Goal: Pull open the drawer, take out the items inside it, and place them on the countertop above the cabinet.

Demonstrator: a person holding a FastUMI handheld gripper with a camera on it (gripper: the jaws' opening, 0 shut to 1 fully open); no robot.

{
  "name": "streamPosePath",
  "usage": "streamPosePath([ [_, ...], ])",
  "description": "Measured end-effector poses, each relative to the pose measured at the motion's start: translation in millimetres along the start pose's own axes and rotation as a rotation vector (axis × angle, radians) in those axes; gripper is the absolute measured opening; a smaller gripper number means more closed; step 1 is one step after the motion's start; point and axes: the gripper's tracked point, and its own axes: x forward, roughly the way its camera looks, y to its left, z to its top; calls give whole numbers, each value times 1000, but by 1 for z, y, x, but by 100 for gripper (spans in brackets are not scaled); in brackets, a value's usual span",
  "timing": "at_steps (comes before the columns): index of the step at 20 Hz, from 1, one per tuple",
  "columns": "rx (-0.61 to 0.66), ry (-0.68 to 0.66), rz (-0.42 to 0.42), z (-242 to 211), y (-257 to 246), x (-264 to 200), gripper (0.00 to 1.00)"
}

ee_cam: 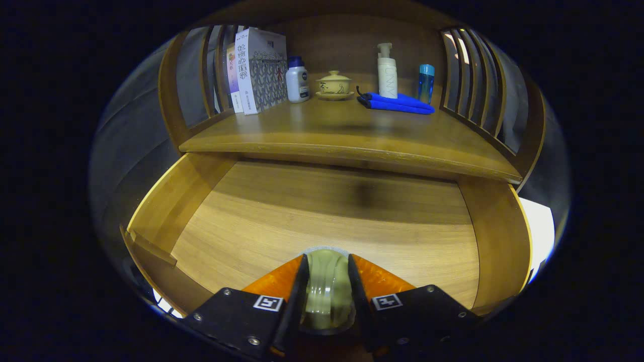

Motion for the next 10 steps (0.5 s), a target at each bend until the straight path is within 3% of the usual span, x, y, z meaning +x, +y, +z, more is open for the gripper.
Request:
streamPosePath([
  [4,7,5,17,-3,3,3,30],
  [10,-29,-114,13,15,6,-10,25],
])
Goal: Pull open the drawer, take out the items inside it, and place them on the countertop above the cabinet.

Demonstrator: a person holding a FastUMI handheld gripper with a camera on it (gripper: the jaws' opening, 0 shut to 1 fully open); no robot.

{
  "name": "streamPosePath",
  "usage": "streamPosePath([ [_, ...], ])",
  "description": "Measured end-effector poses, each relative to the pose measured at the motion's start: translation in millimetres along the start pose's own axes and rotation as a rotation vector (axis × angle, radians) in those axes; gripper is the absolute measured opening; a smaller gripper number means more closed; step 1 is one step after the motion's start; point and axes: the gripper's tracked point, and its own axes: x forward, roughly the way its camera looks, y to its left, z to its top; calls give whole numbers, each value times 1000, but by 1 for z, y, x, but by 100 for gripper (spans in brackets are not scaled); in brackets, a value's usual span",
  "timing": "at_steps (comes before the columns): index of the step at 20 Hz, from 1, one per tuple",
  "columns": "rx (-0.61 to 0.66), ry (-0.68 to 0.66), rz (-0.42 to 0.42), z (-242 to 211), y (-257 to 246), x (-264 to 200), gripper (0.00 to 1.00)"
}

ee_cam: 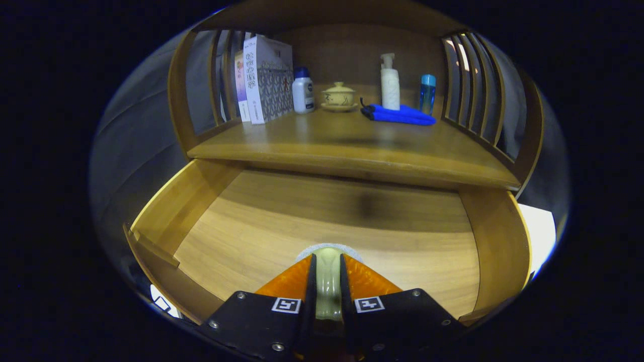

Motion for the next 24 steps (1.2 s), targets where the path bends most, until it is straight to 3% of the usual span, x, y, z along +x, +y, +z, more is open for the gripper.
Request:
streamPosePath([
  [11,-45,-202,-15,74,6,-38,25],
  [24,41,-319,-41,178,-1,-37,25],
])
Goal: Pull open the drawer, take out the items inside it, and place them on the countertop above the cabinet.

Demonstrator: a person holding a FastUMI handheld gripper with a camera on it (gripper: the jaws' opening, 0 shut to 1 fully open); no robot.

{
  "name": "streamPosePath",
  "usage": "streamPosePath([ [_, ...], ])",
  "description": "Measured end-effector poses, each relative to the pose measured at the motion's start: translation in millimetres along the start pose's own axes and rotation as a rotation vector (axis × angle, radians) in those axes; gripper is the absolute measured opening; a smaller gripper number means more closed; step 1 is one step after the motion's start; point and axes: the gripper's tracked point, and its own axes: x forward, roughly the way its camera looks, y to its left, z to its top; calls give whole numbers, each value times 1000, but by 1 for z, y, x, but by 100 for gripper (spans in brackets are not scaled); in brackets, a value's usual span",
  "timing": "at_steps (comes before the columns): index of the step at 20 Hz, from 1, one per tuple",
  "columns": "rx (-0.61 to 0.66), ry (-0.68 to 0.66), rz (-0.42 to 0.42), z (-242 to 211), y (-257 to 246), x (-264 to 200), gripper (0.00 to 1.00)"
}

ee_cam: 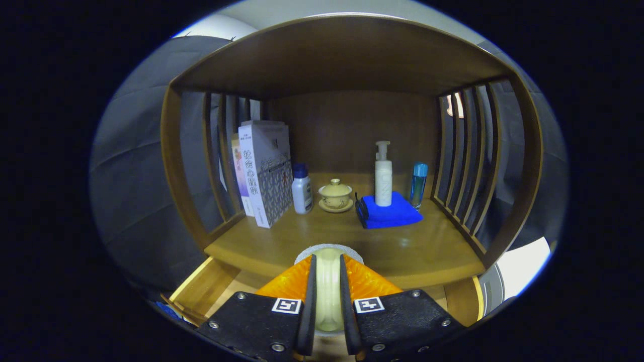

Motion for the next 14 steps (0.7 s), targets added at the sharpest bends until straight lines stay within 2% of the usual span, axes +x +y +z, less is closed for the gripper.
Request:
streamPosePath([
  [8,52,14,-93,19,-20,54,24],
  [14,100,58,-148,5,-37,89,28],
])
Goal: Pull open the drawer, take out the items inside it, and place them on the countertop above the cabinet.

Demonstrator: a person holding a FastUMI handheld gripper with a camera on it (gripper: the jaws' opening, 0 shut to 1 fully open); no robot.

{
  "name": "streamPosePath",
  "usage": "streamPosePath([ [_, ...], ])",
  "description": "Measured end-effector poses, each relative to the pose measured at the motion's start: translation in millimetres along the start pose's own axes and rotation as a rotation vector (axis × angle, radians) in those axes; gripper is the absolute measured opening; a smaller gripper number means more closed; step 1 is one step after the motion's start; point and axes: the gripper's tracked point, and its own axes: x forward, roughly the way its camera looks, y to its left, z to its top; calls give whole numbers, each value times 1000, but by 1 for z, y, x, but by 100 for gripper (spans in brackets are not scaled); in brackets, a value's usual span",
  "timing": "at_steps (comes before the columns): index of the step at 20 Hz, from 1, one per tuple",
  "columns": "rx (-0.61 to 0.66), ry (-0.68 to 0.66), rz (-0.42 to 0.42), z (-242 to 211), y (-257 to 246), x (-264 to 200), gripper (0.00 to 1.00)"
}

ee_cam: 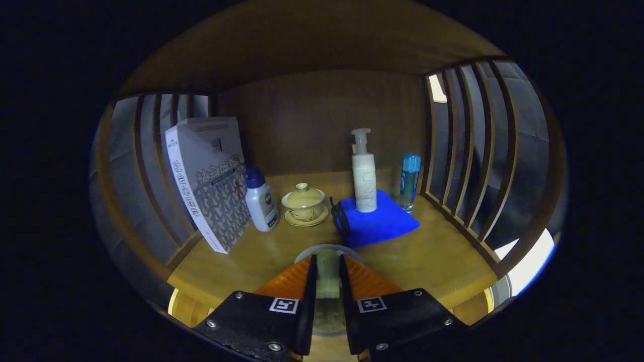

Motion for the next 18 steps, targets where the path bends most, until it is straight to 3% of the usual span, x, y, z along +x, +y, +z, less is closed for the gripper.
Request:
streamPosePath([
  [5,-31,-65,4,11,7,4,36],
  [11,-125,-176,-43,20,7,-25,96],
  [18,-130,-279,5,-2,23,-91,96],
])
